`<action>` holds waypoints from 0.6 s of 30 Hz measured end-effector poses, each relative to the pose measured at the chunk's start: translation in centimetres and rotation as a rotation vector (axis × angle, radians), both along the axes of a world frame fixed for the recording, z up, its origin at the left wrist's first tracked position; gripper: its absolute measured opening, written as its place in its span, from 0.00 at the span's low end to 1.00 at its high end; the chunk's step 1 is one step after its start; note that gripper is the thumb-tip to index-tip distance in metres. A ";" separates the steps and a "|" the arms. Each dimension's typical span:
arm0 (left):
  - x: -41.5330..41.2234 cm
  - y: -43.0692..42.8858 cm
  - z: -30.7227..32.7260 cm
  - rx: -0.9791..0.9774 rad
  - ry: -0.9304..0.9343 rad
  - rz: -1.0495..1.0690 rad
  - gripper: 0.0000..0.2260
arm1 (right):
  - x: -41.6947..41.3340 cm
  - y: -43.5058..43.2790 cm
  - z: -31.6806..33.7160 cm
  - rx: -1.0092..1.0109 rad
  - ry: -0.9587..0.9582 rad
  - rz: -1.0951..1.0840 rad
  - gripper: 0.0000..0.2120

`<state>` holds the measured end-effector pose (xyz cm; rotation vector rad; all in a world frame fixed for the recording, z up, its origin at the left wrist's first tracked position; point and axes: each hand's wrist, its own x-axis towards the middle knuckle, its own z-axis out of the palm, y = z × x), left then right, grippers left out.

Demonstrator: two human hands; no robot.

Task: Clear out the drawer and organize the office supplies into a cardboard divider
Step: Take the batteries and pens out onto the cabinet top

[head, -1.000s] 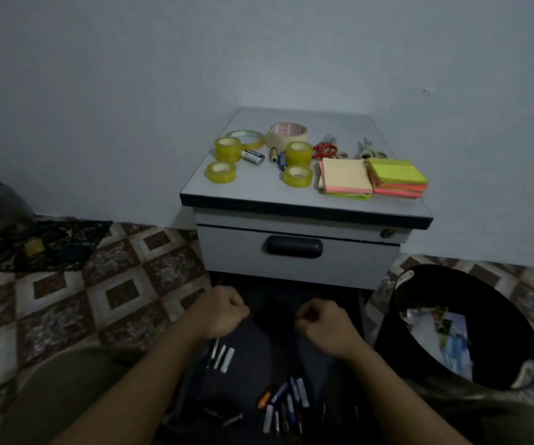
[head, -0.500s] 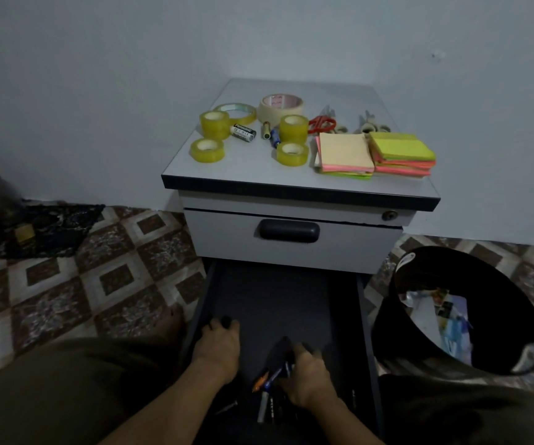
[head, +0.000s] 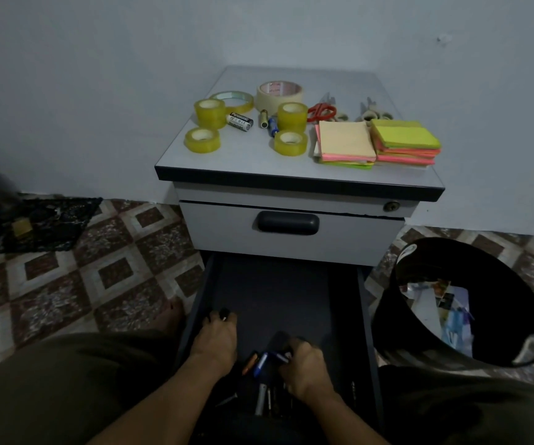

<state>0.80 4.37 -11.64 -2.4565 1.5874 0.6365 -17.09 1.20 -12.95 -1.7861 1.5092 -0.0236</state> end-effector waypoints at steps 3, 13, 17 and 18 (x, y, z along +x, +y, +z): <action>0.5 0.1 -0.2 -0.024 0.037 -0.003 0.29 | -0.4 -0.2 0.3 -0.032 0.023 -0.017 0.15; 1.0 0.6 -1.1 -0.175 0.410 0.128 0.12 | -0.7 -0.2 0.6 -0.130 0.151 0.193 0.23; 1.2 0.9 -1.8 -0.210 0.489 0.220 0.11 | -1.0 -0.5 0.7 -0.170 0.157 0.195 0.20; 1.4 1.0 -1.8 -0.214 0.504 0.227 0.10 | -1.0 -0.6 0.8 -0.173 0.156 0.186 0.20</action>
